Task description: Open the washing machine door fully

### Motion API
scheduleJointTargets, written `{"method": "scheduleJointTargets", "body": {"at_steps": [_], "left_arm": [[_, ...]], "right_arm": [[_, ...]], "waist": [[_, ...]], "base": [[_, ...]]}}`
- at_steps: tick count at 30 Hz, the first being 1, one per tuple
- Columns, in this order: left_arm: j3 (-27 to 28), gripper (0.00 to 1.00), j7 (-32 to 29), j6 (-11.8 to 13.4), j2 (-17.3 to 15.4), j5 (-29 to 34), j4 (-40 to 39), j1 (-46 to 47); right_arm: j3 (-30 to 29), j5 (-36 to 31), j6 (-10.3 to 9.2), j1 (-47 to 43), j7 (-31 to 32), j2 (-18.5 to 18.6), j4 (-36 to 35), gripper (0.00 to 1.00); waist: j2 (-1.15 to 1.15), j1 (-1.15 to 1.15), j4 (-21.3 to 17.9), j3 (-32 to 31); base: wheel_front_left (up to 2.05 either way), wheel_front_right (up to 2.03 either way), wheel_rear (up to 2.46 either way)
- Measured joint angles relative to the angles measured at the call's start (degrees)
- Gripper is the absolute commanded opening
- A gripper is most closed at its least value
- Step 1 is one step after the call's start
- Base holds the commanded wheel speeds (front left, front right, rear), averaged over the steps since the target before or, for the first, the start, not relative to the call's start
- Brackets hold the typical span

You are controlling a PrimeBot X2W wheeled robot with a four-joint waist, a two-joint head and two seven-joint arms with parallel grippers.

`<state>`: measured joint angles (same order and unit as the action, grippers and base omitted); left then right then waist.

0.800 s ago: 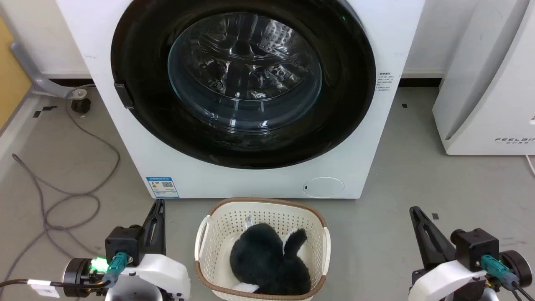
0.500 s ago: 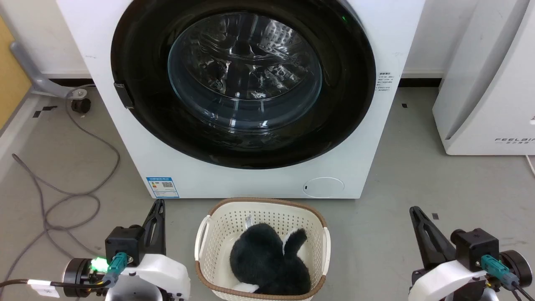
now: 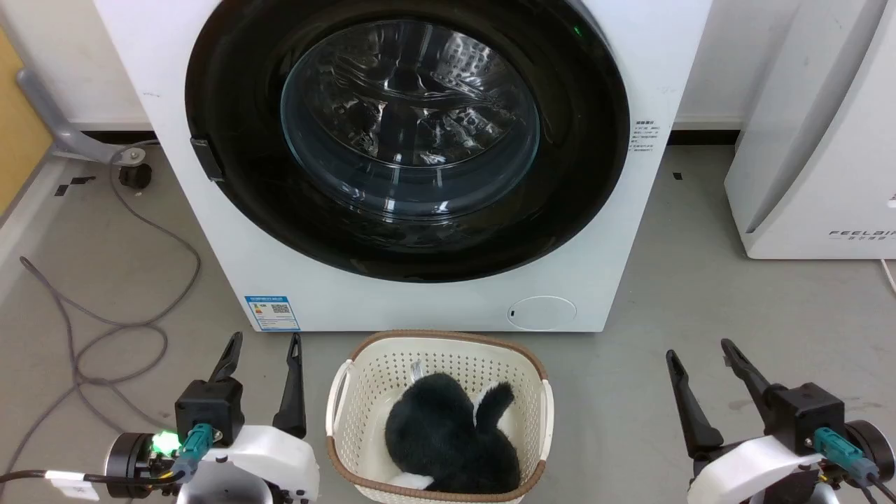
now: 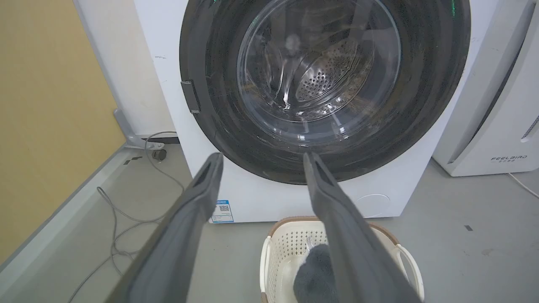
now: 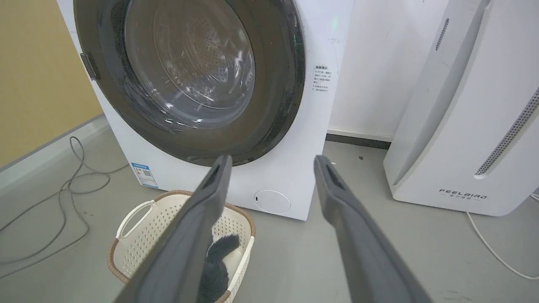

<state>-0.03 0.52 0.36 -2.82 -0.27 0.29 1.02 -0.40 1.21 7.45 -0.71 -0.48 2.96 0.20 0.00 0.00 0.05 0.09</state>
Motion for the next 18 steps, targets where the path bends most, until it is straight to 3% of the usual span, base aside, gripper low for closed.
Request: {"method": "scheduleJointTargets", "body": {"at_steps": [8, 9, 10, 11, 18], "left_arm": [[-0.5, 1.0, 0.8, 0.7, 0.0, -0.8, 0.0, 0.0], [-0.5, 1.0, 1.1, 0.9, 0.0, -0.9, 0.0, 0.0], [-0.6, 1.0, 1.1, 1.1, 0.0, -1.0, 0.0, 0.0], [-0.6, 1.0, 1.1, 1.2, 0.0, -1.0, 0.0, 0.0], [-0.9, 1.0, 2.1, 1.9, 0.0, -1.8, 0.0, 0.0]], "right_arm": [[-1.0, 2.6, 0.0, 0.0, -0.9, 0.0, 0.0, 1.0], [-1.2, 3.1, 0.0, 0.0, -1.0, 0.0, 0.0, 0.78], [-1.2, 3.5, -0.01, 0.0, -1.2, 0.0, -0.1, 0.25], [-1.3, 3.7, 0.0, 0.0, -1.3, 0.0, -0.1, 0.0], [-1.7, 6.9, -0.01, 0.0, -2.2, 0.0, -0.4, 0.0]], "waist": [[0.0, 0.0, 0.1, 0.1], [0.0, 0.0, 0.1, 0.1], [0.0, 0.0, 0.1, 0.1], [0.0, 0.0, 0.1, 0.1], [0.0, 0.0, 0.2, 0.2]], "base": [[0.0, 0.0, 0.0], [0.0, 0.0, 0.0], [0.0, 0.0, 0.0], [0.0, 0.0, 0.0], [0.0, 0.0, 0.0]]}}
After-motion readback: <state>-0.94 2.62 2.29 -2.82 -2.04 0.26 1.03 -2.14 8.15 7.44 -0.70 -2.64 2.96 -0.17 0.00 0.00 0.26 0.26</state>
